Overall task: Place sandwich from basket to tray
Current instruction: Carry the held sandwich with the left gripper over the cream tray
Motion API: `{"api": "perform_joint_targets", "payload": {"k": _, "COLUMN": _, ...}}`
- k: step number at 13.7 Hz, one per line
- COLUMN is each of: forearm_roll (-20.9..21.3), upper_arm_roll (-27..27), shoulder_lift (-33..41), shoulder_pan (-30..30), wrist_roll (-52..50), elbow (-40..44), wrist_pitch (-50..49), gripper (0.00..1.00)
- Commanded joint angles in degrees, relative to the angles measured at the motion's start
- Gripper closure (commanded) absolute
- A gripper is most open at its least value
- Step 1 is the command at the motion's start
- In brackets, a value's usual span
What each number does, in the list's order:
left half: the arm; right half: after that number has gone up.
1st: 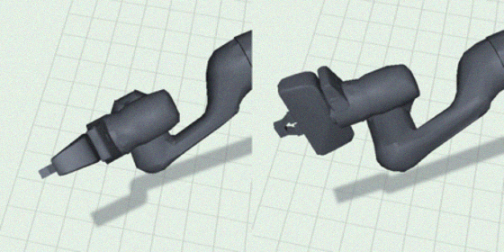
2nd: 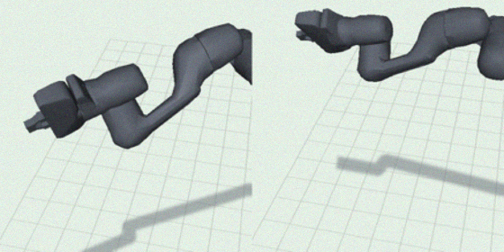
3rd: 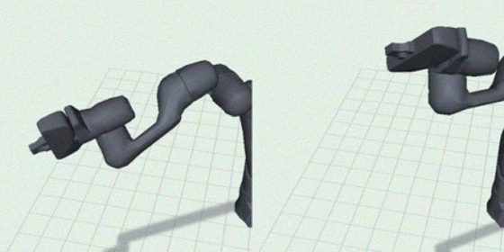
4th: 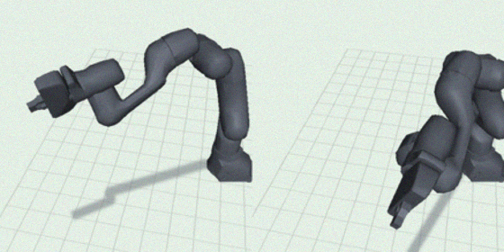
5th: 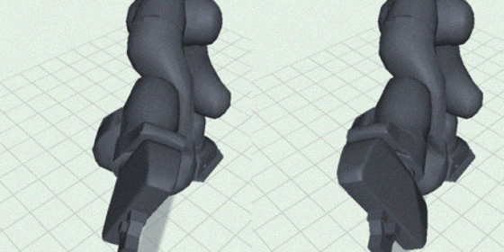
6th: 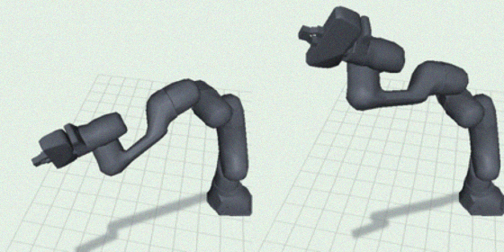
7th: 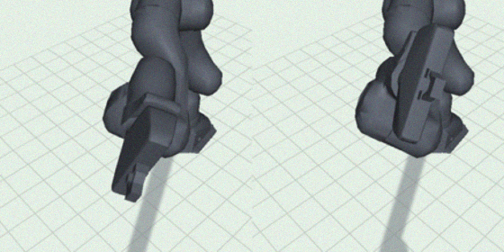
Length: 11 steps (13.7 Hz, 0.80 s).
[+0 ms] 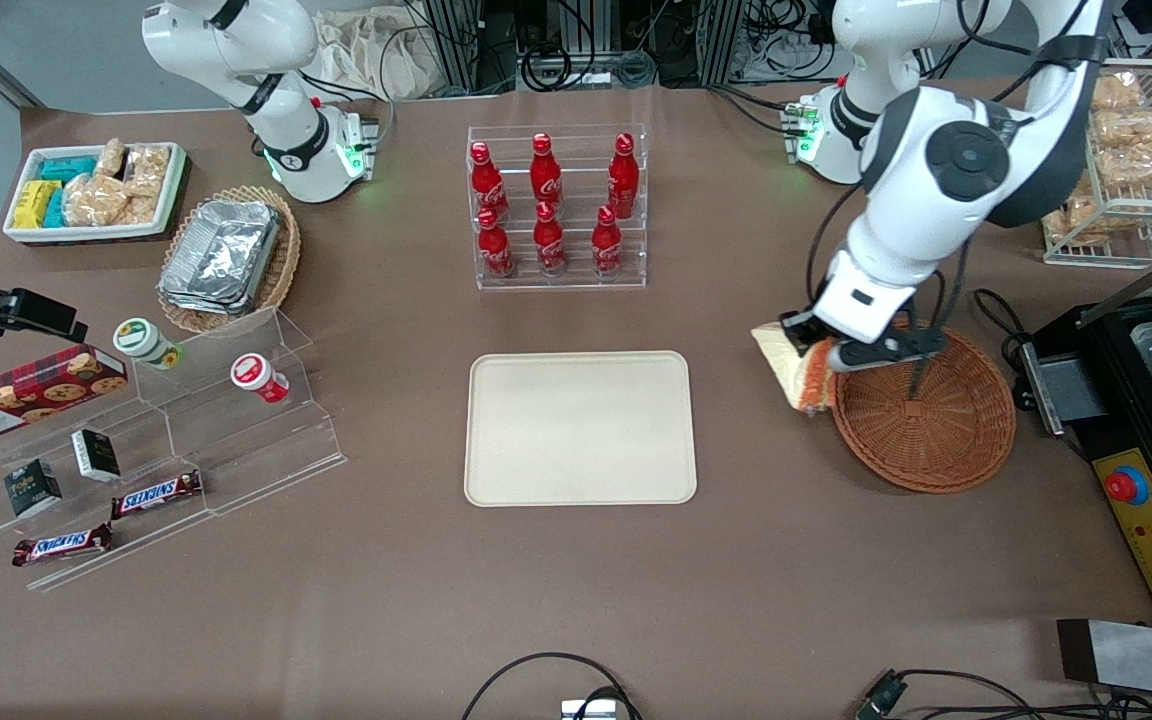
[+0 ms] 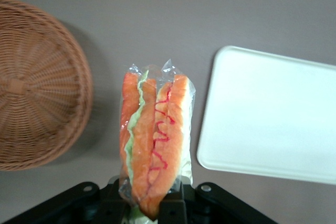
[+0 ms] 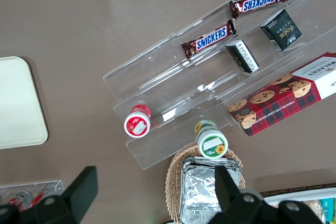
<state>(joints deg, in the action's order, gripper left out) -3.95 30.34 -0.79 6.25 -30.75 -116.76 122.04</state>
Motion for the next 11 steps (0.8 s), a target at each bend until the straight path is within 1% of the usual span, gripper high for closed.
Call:
{"api": "perform_joint_targets", "payload": {"k": 1, "forearm_roll": 3.0, "upper_arm_roll": 3.5, "shoulder_lift": -3.7, "shoulder_pan": 0.3, "wrist_roll": 0.0, "elbow": 3.5, "wrist_pitch": -0.9, "gripper": 0.95}}
{"api": "perform_joint_targets", "payload": {"k": 5, "forearm_roll": 9.5, "upper_arm_roll": 8.8, "shoulder_lift": -9.7, "shoulder_pan": 0.3, "wrist_roll": -0.7, "elbow": 6.2, "wrist_pitch": 0.9, "gripper": 0.93}}
{"api": "perform_joint_targets", "payload": {"k": 6, "forearm_roll": 10.9, "upper_arm_roll": 9.1, "shoulder_lift": -11.0, "shoulder_pan": -0.9, "wrist_roll": -0.8, "elbow": 7.2, "wrist_pitch": 0.9, "gripper": 0.92}}
{"api": "perform_joint_targets", "payload": {"k": 8, "forearm_roll": 11.5, "upper_arm_roll": 9.1, "shoulder_lift": -13.4, "shoulder_pan": -2.8, "wrist_roll": -1.9, "elbow": 8.8, "wrist_pitch": 1.0, "gripper": 0.92}}
{"api": "perform_joint_targets", "payload": {"k": 9, "forearm_roll": 12.6, "upper_arm_roll": 9.1, "shoulder_lift": -14.7, "shoulder_pan": -3.9, "wrist_roll": -3.2, "elbow": 9.9, "wrist_pitch": 1.0, "gripper": 0.92}}
{"api": "perform_joint_targets", "payload": {"k": 11, "forearm_roll": 17.5, "upper_arm_roll": 9.1, "shoulder_lift": -18.8, "shoulder_pan": -5.7, "wrist_roll": -8.7, "elbow": 12.2, "wrist_pitch": 1.0, "gripper": 0.92}}
